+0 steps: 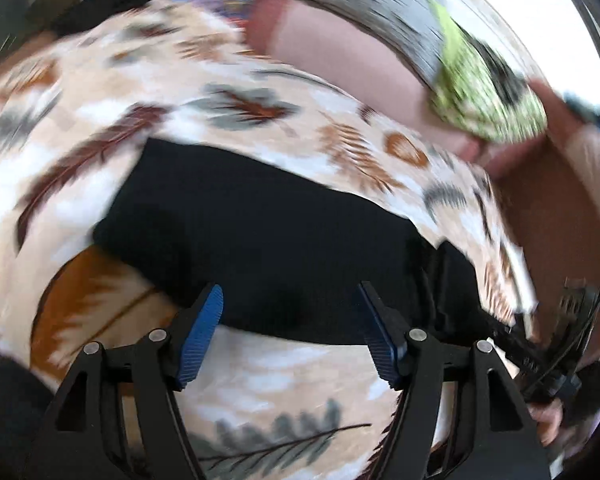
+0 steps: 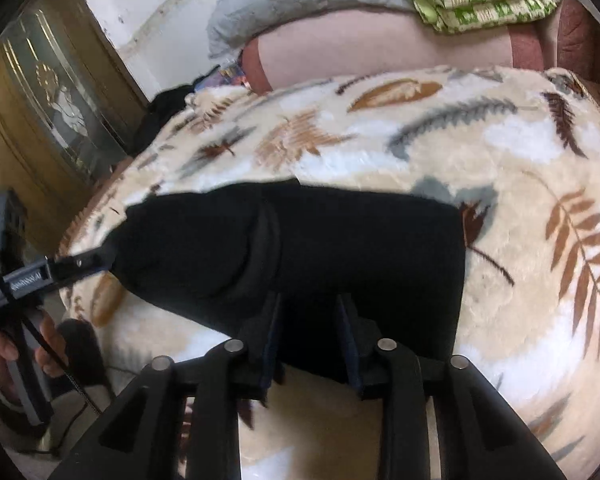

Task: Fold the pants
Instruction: 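Lower the folded pants onto the blanket and smooth with both grippers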

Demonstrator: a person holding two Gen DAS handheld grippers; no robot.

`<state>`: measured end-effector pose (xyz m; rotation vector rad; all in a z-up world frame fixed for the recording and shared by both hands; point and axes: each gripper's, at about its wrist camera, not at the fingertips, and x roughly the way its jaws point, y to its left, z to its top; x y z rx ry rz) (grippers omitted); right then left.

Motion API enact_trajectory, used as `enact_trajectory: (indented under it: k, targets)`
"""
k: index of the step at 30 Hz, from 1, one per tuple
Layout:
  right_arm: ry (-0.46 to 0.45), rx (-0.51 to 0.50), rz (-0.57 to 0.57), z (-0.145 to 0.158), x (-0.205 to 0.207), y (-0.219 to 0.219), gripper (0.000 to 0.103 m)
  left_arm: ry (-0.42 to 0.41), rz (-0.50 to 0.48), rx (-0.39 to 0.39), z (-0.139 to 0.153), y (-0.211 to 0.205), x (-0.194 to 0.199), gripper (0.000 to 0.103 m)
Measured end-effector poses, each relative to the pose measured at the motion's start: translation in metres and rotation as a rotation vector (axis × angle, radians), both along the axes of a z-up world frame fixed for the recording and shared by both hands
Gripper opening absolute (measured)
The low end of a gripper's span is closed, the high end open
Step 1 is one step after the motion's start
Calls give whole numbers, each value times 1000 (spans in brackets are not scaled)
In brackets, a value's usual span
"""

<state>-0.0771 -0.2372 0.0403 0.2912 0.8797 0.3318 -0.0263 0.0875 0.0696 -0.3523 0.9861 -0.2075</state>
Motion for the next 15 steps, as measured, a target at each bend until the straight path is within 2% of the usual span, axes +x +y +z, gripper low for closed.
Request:
enact_trajectory:
  k: [4,6,9,13,15]
  targets:
    - [-2,76,49,5,7,21,34,24,164,-62,-13,40,-1,72]
    - [-6,98,99,7,11,39,34,42,176,-126,-20,46,3,72]
    - [-16,98,191,9,17,74,36,61,169,-180,-30,43,11,72]
    - [4,86,254,3,29,106,41,31,187,-225,-32,43,23,72]
    - [22,89,270,-3,36,118,41,2,207,-220,-28,47,30,71]
